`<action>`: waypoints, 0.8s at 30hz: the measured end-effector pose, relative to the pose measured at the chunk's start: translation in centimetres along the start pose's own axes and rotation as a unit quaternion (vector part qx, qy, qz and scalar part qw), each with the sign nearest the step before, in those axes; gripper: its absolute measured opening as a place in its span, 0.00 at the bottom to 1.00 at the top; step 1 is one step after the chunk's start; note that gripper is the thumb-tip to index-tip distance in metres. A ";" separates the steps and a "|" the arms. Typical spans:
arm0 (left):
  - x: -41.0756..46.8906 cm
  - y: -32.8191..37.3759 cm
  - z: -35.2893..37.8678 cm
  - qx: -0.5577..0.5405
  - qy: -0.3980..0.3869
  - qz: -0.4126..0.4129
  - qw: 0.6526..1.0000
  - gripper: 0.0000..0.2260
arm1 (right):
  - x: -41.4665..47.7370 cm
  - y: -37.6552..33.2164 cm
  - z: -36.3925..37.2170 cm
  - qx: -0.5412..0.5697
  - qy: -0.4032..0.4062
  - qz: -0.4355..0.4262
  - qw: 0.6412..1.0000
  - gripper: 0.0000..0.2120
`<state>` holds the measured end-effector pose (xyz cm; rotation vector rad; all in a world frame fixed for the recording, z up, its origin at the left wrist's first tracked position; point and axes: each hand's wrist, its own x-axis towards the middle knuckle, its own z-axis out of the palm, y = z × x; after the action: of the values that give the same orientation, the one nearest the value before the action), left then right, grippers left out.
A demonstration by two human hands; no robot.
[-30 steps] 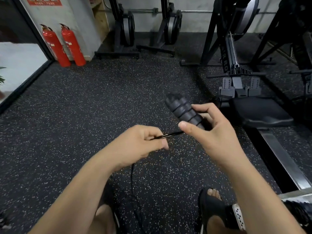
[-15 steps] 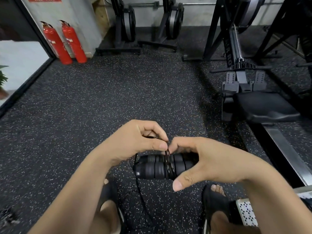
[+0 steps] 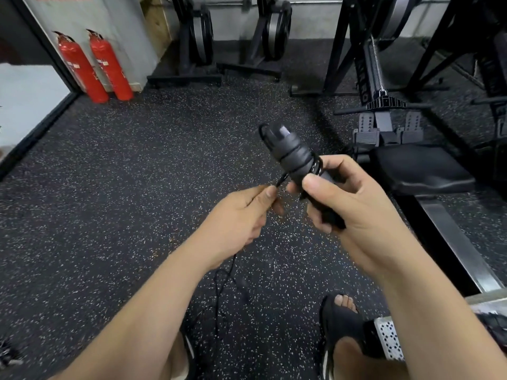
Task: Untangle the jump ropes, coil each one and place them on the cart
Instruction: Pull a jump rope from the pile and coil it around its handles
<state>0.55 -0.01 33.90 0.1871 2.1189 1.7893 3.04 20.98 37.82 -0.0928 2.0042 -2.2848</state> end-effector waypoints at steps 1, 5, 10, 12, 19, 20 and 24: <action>0.2 -0.2 0.2 0.026 0.004 -0.010 1.000 0.19 | 0.1 0.0 0.0 -0.034 0.033 -0.003 0.999 0.31; 0.2 -0.1 0.9 0.229 -0.026 -0.037 0.972 0.14 | 0.1 0.7 -0.2 -0.224 0.122 -0.018 0.967 0.27; -0.3 0.4 0.7 0.277 -0.071 -0.039 0.958 0.10 | 0.2 1.4 -0.4 -0.421 0.081 0.046 0.902 0.28; -0.5 0.6 0.1 0.300 -0.083 -0.036 0.950 0.11 | 0.3 1.5 -0.3 -0.463 0.042 0.085 0.881 0.28; -1.3 0.5 -1.9 0.295 -0.105 -0.033 0.949 0.10 | 0.6 0.9 0.0 -0.520 -0.115 0.196 0.824 0.27; -1.5 0.6 -2.0 0.292 -0.110 -0.030 0.950 0.10 | 0.6 0.8 0.0 -0.519 -0.143 0.204 0.817 0.27; -2.4 0.9 -2.6 0.216 -0.163 -0.029 0.962 0.14 | 0.0 0.4 -0.4 -0.450 -0.288 0.221 0.816 0.26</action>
<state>1.76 -3.02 35.55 0.4885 2.2063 1.1454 3.00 21.33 37.38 -0.3004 2.2103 -0.7555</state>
